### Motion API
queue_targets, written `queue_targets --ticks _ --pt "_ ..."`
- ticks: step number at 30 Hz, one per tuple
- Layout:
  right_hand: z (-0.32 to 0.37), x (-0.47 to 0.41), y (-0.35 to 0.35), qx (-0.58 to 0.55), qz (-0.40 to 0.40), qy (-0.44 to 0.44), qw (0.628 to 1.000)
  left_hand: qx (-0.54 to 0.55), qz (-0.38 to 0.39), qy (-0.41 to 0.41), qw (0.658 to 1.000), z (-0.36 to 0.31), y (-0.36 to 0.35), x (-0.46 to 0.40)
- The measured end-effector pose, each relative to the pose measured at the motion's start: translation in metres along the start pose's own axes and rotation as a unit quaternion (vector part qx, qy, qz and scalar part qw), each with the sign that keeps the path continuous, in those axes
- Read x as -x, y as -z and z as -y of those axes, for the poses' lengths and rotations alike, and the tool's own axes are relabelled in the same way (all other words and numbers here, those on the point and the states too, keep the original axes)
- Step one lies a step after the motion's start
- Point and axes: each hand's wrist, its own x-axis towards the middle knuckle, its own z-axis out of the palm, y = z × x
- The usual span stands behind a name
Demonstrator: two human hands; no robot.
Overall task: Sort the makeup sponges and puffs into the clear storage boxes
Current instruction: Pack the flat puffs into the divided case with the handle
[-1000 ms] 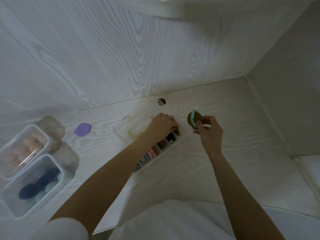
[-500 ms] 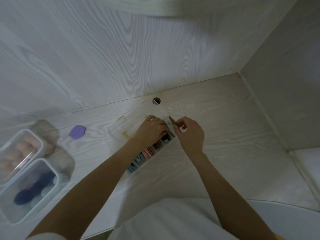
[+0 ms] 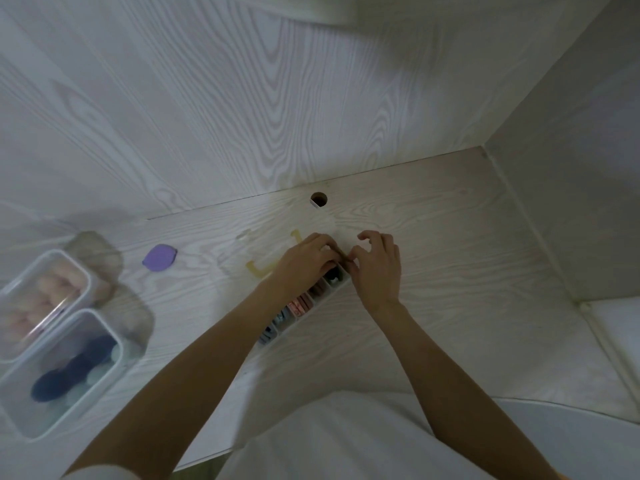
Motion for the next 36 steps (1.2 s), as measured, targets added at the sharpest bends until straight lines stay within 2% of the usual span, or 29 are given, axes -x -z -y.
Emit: queue_targets --ticks 3,5,8,12,14,16,19,21,24,26,28,30,32,34,36 --pt "0.0 0.001 0.0 -0.001 0.019 -0.005 1.0 0.033 -0.031 0.019 0.999 -0.002 -0.001 0.005" --pt "-0.003 0.003 -0.002 -0.024 0.031 -0.008 0.999 0.066 -0.093 0.071 0.991 -0.002 0.006 0.015" --pt "-0.003 0.006 -0.003 -0.079 0.064 -0.001 0.995 0.117 -0.202 0.212 0.949 0.009 0.029 0.043" --pt "-0.003 0.009 -0.004 -0.128 0.103 -0.031 0.986 0.104 -0.264 0.331 0.9 0.054 0.054 0.091" --pt "0.001 0.01 -0.005 -0.138 0.105 -0.034 0.984 0.07 -0.246 0.394 0.883 0.091 0.06 0.116" --pt "0.006 0.009 -0.008 -0.135 0.1 -0.029 0.985 0.015 -0.19 0.473 0.86 0.127 0.062 0.136" --pt "0.015 0.007 -0.011 -0.128 0.103 -0.021 0.986 0.007 -0.102 0.588 0.803 0.154 0.064 0.152" --pt "0.021 0.006 -0.014 -0.127 0.113 -0.007 0.985 0.008 -0.062 0.614 0.787 0.161 0.064 0.157" --pt "0.036 0.006 -0.018 -0.135 0.121 0.007 0.983 0.005 -0.087 0.603 0.793 0.164 0.063 0.163" --pt "0.042 0.006 -0.02 -0.14 0.118 0.009 0.983 0.04 -0.146 0.597 0.788 0.158 0.067 0.161" --pt "0.045 0.008 -0.023 -0.144 0.114 0.009 0.983 0.069 -0.207 0.555 0.803 0.147 0.074 0.152" --pt "0.046 0.011 -0.025 -0.143 0.104 0.001 0.984 0.111 -0.255 0.466 0.84 0.129 0.083 0.135" --pt "0.047 0.016 -0.025 -0.129 0.082 0.006 0.988 0.154 -0.268 0.353 0.883 0.105 0.088 0.111" --pt "0.045 0.02 -0.022 -0.107 0.062 0.02 0.992 0.186 -0.234 0.242 0.923 0.078 0.085 0.086" --pt "0.046 0.023 -0.021 -0.093 0.046 0.025 0.994 0.203 -0.18 0.167 0.948 0.057 0.076 0.061"
